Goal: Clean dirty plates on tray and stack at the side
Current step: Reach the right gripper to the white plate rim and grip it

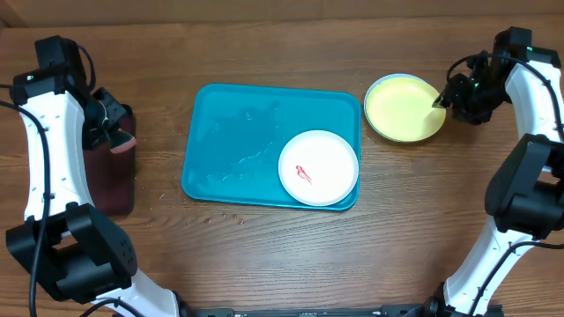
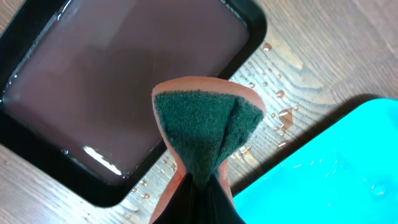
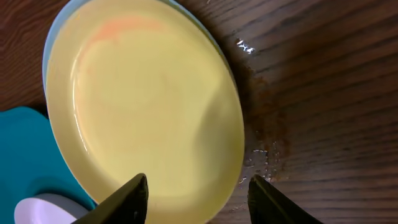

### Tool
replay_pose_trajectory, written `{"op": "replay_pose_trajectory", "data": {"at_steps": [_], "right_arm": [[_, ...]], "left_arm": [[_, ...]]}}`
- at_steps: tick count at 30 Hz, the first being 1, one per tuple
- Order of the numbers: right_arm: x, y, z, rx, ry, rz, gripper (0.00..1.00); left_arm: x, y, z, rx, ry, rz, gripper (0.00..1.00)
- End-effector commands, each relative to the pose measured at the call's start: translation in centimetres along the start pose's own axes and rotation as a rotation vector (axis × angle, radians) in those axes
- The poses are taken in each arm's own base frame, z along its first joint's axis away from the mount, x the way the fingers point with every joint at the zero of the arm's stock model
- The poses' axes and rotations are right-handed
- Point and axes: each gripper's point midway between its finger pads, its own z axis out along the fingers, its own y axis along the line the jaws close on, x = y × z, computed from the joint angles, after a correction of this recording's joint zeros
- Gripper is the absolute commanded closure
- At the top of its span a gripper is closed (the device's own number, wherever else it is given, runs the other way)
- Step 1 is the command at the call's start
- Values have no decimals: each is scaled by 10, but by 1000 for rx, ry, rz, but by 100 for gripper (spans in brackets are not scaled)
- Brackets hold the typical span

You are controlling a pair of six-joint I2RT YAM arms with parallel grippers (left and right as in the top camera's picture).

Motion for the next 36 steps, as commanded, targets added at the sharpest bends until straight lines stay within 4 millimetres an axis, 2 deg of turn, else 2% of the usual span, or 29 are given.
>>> {"op": "replay_pose_trajectory", "data": {"at_steps": [1,6,10,13,20,26,30,32,36], "right_arm": [[5,29,-6,-48,-10,-63,38],[18,61,4,-55,18,-138,37],[35,94,14,-63,48,-216,37],[49,122,22,-71,67,-286,37],[81,184,39,-105,73,-440,33],[104,231,49,-145,50,-530,22],[116,250,55,-136,30,-592,14],[121,255,56,-126,25,-611,6],[131,266,59,-134,31,-613,4]], "left_arm": [[3,-1,11,-1,11,15,96],[7,1,29,-2,13,14,96],[6,4,45,-3,-8,53,96],[1,18,50,-27,-19,23,96],[-26,54,54,-28,-67,-85,96],[-22,68,80,-1,-70,-111,96],[-16,74,98,6,-77,-125,95],[-14,74,103,9,-84,-124,95],[-13,75,110,14,-100,-124,96]]}}
